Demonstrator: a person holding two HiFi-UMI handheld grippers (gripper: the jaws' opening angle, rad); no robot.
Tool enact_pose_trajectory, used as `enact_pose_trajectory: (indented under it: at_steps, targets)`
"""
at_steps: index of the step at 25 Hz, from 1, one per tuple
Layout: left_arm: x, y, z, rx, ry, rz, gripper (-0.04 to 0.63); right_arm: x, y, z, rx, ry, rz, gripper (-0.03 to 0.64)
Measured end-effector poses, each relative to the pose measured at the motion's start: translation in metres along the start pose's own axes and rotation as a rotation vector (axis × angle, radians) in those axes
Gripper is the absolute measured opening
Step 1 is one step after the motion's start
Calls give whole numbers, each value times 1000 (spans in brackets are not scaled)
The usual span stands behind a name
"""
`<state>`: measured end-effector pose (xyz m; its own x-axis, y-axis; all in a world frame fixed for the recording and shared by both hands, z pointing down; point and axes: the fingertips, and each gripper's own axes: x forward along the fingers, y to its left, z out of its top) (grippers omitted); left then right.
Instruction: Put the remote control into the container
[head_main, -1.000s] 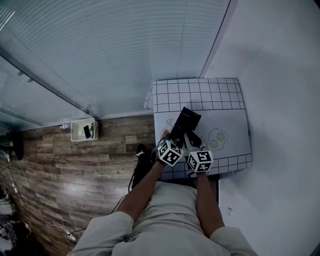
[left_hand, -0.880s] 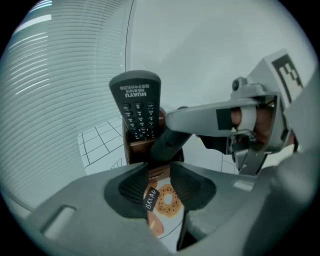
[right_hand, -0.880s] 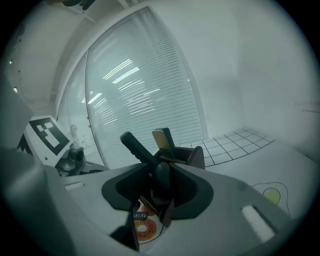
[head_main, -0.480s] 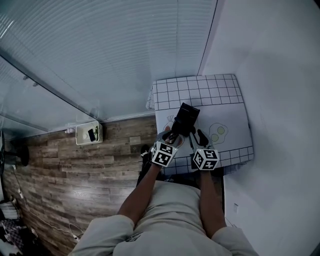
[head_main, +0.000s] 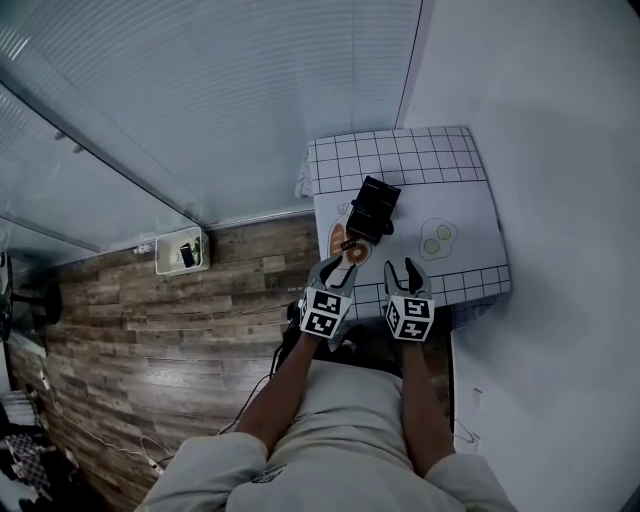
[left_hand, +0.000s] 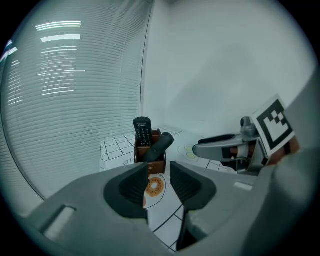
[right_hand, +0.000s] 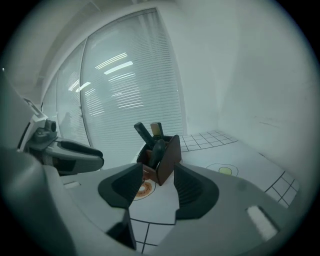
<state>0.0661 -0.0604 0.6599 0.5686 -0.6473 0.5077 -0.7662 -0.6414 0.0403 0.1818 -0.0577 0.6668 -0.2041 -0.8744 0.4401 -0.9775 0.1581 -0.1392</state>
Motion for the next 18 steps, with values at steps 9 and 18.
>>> enact_pose_trajectory:
  at_steps: [9, 18]
  targets:
    - [-19, 3, 1, -95, -87, -34, 0, -15, 8, 3, -107, -31, -42, 2]
    - [-18, 11, -6, -63, -55, 13, 2, -19, 15, -2, -71, 20, -32, 0]
